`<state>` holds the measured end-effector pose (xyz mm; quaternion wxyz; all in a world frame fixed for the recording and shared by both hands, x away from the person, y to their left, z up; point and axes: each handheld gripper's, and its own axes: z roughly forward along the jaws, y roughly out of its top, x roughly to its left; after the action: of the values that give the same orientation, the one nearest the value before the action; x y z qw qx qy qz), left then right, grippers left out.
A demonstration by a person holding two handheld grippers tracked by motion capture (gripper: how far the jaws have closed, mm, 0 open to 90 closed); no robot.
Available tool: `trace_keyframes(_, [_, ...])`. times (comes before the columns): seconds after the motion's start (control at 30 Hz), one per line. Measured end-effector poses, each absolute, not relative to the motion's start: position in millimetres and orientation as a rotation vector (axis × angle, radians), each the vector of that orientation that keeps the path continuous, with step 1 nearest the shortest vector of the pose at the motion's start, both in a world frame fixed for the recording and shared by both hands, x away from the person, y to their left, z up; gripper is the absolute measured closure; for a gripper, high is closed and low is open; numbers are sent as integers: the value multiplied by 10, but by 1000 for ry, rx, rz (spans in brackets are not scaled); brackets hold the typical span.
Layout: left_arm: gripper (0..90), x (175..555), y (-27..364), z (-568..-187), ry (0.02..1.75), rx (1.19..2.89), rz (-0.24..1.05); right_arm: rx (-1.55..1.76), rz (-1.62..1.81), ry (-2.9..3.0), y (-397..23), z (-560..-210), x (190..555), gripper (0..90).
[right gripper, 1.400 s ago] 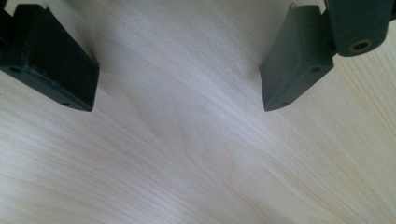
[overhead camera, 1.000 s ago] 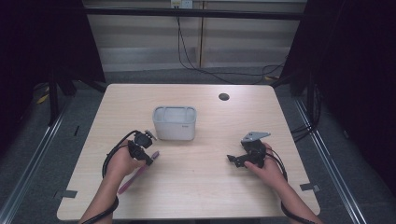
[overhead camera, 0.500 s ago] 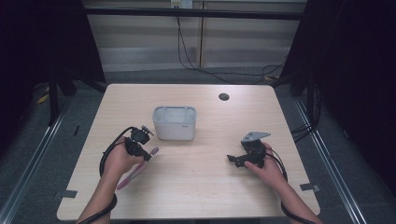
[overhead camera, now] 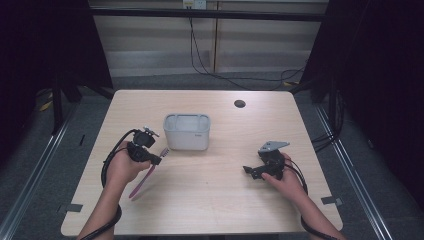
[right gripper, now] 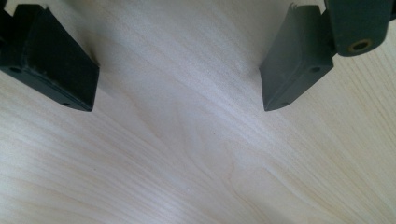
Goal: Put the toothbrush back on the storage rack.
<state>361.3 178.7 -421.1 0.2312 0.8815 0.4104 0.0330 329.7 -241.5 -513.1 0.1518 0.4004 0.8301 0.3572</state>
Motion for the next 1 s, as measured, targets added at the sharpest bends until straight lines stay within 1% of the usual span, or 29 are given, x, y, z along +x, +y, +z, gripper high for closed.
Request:
trace_keyframes(0.27, [842, 3608, 1842, -4077, 1120, 2381, 116, 1148, 1024, 2382, -2415, -5131, 3297, 111])
trace_keyframes(0.53, [842, 3604, 1916, -3941, 1122, 2284, 158, 1148, 1025, 2383, -2415, -5131, 3297, 111])
trace_keyframes(1.0, [842, 3608, 1955, -3750, 1103, 2182, 220, 1145, 1025, 2383, -2415, -5131, 3297, 111])
